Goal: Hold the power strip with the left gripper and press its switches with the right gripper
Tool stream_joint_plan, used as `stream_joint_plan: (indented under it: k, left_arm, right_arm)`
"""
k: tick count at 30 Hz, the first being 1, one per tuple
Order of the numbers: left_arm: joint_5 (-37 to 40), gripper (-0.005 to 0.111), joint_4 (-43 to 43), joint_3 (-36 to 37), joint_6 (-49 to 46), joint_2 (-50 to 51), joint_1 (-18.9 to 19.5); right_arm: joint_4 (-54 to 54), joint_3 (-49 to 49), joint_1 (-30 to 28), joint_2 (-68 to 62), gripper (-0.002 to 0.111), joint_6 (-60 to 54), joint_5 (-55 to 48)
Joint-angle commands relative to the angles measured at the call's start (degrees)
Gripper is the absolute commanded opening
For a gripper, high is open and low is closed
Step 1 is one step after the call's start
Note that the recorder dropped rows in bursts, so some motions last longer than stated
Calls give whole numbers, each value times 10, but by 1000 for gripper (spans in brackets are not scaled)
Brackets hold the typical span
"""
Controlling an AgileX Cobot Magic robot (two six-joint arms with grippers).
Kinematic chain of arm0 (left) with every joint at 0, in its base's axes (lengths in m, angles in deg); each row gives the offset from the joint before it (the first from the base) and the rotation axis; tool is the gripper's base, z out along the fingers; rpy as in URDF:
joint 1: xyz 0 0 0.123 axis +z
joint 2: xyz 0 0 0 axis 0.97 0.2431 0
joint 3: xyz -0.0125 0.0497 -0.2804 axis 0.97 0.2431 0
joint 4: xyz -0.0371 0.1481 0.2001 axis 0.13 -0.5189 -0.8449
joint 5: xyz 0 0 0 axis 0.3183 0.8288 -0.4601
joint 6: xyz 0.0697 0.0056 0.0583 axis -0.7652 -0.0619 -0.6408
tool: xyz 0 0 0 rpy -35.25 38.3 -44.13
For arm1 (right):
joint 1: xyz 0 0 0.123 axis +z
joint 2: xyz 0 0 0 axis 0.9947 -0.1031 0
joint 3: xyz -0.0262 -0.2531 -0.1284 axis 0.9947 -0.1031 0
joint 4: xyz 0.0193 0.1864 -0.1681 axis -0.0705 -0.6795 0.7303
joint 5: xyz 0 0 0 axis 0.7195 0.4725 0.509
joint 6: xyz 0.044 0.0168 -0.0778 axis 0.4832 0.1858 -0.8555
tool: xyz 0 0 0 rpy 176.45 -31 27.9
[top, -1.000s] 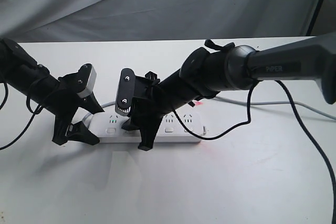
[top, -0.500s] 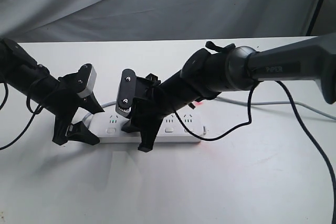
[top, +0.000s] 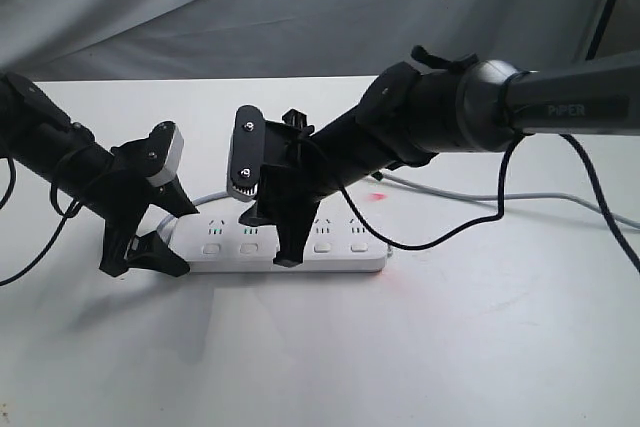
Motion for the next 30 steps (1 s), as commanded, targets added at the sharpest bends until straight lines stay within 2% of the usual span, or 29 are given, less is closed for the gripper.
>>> stream_joint_plan:
  k: [1,9,15,30]
  left_arm:
    - [-6,71,-4,-1,4,-1,-2]
    - [-6,71,-4,-1,4,-1,-2]
    - [-6,71,-4,-1,4,-1,-2]
    - [-6,71,-4,-1,4,-1,-2]
  right_arm:
    - [10,-3,-16,15,33,18,-19]
    - [28,-5,-35,27,33,51,-51]
    - [20,-54,-34,32,33,46,-10]
    - [7,-54,-32,11,33,39,-8]
